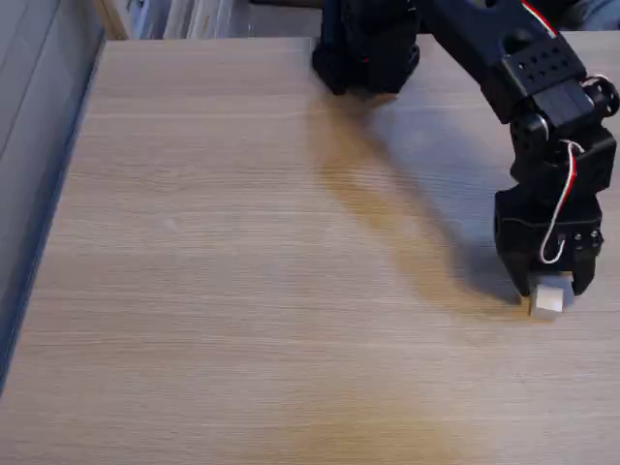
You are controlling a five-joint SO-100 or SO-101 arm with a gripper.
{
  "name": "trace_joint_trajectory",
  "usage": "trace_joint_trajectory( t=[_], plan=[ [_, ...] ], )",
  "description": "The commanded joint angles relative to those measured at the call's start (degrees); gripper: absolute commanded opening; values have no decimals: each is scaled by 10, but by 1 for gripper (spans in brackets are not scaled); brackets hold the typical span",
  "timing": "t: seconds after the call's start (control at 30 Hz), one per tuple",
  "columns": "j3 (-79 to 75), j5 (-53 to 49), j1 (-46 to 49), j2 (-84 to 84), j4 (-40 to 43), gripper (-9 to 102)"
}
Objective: Pick a white block and place it in the black box.
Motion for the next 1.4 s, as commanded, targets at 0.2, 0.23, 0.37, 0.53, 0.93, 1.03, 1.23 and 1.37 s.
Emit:
trace_joint_trajectory(
  t=[0.2,0.23,0.37,0.53,0.93,1.03,1.23,1.37],
  plan=[
    [-48,-2,0,-21,1,24],
    [-53,-3,1,-25,1,24],
    [-65,-6,3,-39,1,24],
    [-65,-8,5,-47,2,23],
    [-65,-4,8,-57,2,11],
    [-64,-2,8,-58,4,0],
    [-41,-13,11,-33,-3,0],
    [7,-33,11,20,-31,0]
  ],
)
